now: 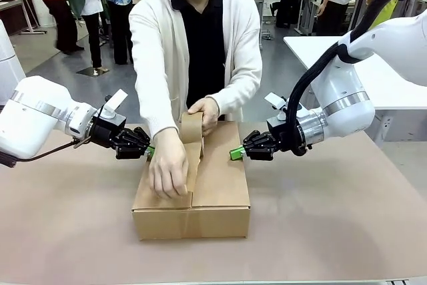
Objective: Wrap the clocks to prevent damage.
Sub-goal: After the human seals the box with tape, release both hands from the side flaps of the Package Box.
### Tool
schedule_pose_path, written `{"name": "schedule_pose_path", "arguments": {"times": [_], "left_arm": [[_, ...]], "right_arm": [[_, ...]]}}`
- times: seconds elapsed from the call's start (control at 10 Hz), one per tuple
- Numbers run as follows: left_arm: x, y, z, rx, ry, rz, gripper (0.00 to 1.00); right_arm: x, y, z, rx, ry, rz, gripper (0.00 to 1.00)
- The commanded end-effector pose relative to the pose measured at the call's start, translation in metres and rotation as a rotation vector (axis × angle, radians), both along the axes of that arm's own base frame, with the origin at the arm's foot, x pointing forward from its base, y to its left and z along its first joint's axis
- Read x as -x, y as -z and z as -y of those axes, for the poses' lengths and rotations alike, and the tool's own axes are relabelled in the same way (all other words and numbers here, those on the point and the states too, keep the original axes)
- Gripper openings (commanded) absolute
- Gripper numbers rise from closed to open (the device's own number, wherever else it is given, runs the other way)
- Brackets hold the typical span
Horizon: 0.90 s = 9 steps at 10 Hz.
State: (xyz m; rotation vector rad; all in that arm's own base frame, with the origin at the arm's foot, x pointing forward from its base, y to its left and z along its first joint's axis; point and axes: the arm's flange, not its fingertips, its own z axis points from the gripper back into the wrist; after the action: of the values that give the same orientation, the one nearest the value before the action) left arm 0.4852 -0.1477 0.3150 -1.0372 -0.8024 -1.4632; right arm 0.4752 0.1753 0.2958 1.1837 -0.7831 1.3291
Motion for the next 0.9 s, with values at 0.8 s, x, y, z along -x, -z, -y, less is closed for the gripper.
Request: {"name": "schedule_pose_path", "arguments": {"times": [0.8], "left_arm": [[0.0007, 0.0042, 0.0007, -0.001, -0.010, 0.001, 0.00]], "right_arm": [[0.0003, 0.0022, -0.0009, 0.005, 0.004, 0.003, 0.01]]}}
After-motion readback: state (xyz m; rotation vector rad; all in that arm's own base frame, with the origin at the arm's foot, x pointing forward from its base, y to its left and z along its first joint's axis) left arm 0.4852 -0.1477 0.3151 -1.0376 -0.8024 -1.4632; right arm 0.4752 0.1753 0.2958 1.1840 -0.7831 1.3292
